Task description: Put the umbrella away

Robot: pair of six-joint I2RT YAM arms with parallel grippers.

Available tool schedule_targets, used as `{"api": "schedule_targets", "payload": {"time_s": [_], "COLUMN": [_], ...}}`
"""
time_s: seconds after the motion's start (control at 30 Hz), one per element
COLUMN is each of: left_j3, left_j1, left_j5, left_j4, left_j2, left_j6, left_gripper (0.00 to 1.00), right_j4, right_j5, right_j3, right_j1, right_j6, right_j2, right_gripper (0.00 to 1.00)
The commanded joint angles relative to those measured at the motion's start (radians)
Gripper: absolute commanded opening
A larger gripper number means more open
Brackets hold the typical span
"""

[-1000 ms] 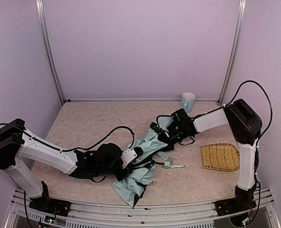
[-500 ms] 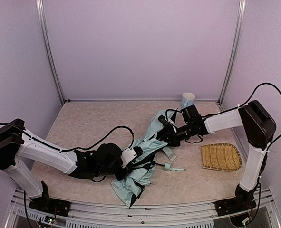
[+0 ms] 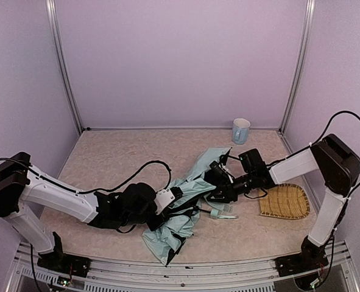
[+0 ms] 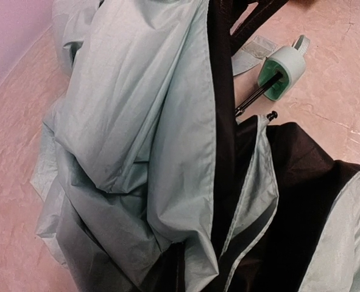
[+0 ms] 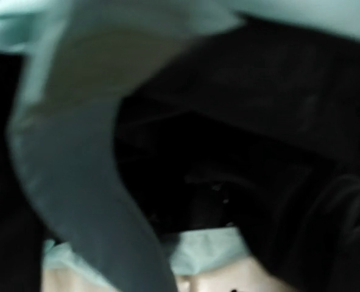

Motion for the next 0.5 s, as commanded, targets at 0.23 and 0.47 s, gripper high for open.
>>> {"api": "schedule_targets", "payload": {"time_s": [0.23, 0.47], "left_j3": [0.006, -0.014], "left_j1": [0.010, 0.010], "left_j5": [-0.017, -0.026], "left_j4": [-0.003, -0.016], "left_j2": [-0.014, -0.041], "left_j6": [-0.008, -0.019], "left_gripper": [0.00, 0.00], "right_j4": [0.131, 0.143], "right_j5": [-0.037, 0.079], "right_j3": [-0.025, -0.031], "right_j1": [0.046, 0.021], "right_j6": [0.073, 0.085], "right_j2": [0.037, -0.026], "right_gripper": [0.16, 0.00]}}
